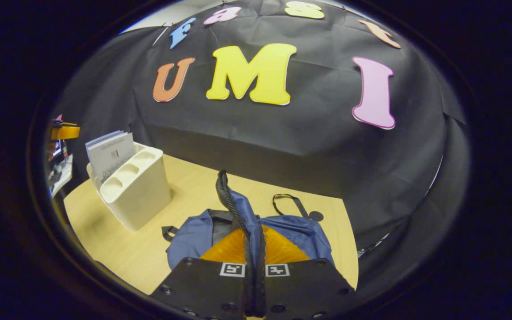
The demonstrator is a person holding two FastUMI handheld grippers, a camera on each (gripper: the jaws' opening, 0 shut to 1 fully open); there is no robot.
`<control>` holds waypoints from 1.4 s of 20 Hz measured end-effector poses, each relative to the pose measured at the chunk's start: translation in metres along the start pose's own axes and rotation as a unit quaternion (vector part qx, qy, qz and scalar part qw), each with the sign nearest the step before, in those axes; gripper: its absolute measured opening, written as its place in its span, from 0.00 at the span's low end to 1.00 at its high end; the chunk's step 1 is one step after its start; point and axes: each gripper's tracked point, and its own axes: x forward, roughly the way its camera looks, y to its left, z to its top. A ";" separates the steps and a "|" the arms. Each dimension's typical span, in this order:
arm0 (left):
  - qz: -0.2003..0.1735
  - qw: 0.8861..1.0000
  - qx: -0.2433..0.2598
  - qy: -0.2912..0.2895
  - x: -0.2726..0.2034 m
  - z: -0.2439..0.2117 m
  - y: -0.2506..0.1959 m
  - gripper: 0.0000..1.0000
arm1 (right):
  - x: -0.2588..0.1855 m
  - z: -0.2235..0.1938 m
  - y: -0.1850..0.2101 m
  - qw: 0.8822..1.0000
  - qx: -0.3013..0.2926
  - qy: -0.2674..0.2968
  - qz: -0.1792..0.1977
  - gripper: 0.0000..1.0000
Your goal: Open the schoolbag, grab two books from the bookshelf and put them into the schoolbag.
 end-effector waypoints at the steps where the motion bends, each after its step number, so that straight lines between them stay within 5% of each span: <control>1: -0.002 1.000 -0.001 0.016 0.007 0.004 0.001 0.92 | -0.001 0.000 -0.001 1.000 0.003 0.002 0.003 0.02; 7: -0.050 0.994 -0.017 0.099 0.058 0.014 -0.007 0.91 | -0.006 0.009 -0.004 1.000 0.008 0.004 0.020 0.02; 14: -0.071 0.967 -0.040 0.241 0.116 -0.029 -0.024 0.88 | -0.007 0.002 -0.011 1.000 0.014 0.001 0.022 0.02; 20: -0.073 0.942 -0.028 0.327 0.152 -0.071 -0.023 0.76 | -0.010 0.002 -0.012 0.999 0.015 -0.006 0.032 0.02; 24: -0.066 0.926 -0.001 0.372 0.157 -0.084 -0.023 0.50 | -0.006 -0.003 -0.013 0.999 0.005 0.000 0.035 0.02; 28: -0.080 0.922 0.014 0.380 0.155 -0.085 -0.032 0.54 | -0.005 -0.004 -0.010 0.999 -0.002 0.004 0.034 0.02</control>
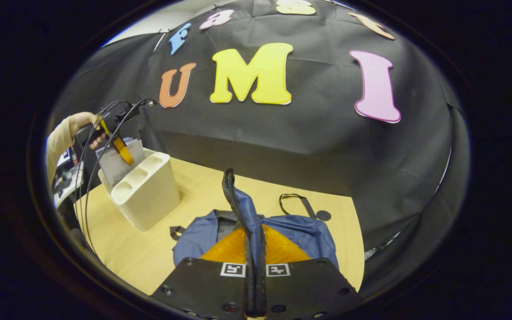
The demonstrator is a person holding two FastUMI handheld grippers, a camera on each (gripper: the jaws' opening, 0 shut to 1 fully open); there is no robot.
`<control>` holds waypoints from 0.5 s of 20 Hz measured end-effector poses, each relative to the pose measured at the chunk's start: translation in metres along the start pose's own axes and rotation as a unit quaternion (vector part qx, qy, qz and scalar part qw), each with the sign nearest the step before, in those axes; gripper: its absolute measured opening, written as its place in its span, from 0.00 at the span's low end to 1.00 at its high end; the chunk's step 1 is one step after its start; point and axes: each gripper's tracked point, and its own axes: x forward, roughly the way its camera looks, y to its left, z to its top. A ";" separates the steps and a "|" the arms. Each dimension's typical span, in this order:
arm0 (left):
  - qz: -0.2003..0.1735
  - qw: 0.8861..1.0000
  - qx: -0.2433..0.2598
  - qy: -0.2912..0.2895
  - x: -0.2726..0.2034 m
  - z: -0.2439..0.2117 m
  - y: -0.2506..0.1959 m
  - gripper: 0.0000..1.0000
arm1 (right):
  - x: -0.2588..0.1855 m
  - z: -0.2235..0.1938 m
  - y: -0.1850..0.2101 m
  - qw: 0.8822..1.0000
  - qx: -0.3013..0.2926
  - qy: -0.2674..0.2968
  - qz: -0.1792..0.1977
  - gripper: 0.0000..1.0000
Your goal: Open the schoolbag, grab two books from the bookshelf and put them into the schoolbag.
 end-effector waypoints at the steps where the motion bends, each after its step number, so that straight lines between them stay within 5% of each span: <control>1: -0.005 1.000 0.001 0.002 -0.001 -0.003 -0.003 0.48 | 0.000 0.000 -0.001 1.000 -0.003 -0.001 0.000 0.02; 10: 0.006 0.998 0.003 -0.057 -0.054 -0.010 0.009 0.46 | 0.000 -0.004 0.002 0.999 -0.034 -0.003 -0.001 0.02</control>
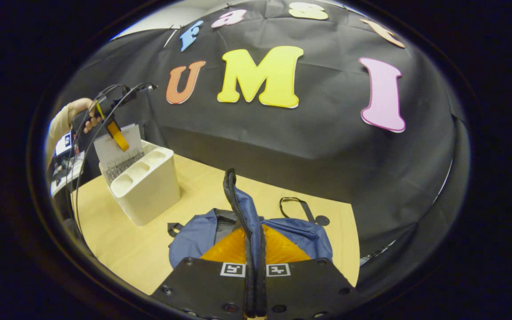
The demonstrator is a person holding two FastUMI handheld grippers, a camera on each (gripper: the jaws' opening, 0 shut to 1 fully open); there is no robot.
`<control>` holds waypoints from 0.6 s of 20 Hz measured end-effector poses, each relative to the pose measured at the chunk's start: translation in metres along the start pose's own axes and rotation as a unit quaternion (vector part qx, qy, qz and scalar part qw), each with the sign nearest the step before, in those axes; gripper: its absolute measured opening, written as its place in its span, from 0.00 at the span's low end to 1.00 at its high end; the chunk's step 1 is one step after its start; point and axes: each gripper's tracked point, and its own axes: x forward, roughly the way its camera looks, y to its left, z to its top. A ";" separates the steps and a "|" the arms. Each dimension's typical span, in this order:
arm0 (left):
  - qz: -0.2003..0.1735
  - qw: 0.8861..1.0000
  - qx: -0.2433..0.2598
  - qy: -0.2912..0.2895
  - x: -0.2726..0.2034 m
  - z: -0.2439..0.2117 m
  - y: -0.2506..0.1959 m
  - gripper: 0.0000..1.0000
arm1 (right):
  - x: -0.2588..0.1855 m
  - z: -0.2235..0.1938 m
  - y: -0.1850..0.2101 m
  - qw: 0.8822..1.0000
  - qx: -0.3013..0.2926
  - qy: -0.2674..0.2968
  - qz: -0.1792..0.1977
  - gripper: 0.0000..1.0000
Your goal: Open the schoolbag, grab two books from the bookshelf and put them into the schoolbag.
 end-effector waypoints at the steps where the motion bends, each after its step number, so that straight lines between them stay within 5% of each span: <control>1: -0.001 1.000 0.001 -0.009 -0.010 0.000 0.000 0.46 | 0.002 0.000 0.002 1.000 0.006 0.002 0.004 0.02; 12: 0.007 0.989 0.031 -0.143 -0.132 -0.024 0.011 0.46 | 0.011 -0.010 0.004 0.999 0.042 0.027 0.021 0.02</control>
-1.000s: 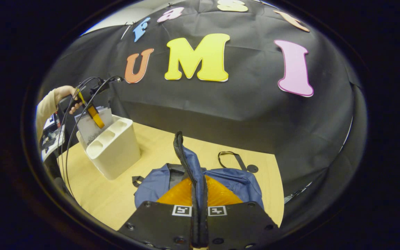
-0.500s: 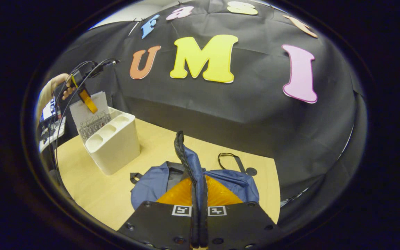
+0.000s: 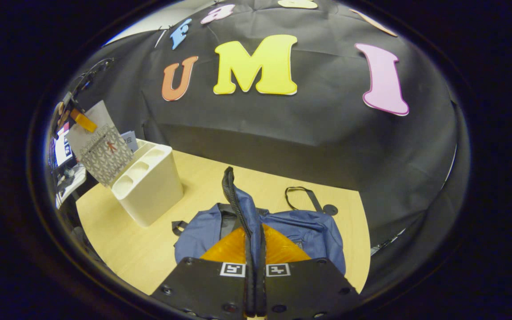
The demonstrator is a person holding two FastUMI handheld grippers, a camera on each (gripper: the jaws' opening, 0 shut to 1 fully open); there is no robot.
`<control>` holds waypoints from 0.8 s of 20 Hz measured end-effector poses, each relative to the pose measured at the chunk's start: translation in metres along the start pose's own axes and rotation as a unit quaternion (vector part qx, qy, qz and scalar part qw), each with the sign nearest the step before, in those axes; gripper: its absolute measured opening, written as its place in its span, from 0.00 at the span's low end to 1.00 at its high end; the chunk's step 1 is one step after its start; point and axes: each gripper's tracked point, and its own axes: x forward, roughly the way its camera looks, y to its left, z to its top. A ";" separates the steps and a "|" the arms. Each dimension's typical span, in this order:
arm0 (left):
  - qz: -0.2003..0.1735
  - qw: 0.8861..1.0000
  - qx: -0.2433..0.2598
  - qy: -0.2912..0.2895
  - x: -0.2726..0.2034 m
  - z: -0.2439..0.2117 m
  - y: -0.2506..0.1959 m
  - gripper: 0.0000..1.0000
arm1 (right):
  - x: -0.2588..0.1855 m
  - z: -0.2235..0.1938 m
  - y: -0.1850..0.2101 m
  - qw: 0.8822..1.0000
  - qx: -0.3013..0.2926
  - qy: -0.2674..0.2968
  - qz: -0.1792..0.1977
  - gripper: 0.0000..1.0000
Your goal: Open the schoolbag, grab two books from the bookshelf and put them into the schoolbag.
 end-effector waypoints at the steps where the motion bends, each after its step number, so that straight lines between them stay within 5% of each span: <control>1: 0.004 1.000 -0.002 -0.019 -0.007 0.001 0.000 0.46 | 0.000 0.000 0.000 1.000 0.006 0.000 0.002 0.02; 5: -0.009 0.996 -0.019 -0.092 -0.031 0.015 -0.010 0.46 | 0.003 0.000 -0.003 1.000 0.027 0.003 0.006 0.01; 16: -0.203 0.972 -0.034 -0.117 -0.036 0.029 -0.157 0.44 | 0.001 -0.004 -0.010 0.999 0.053 0.006 0.007 0.02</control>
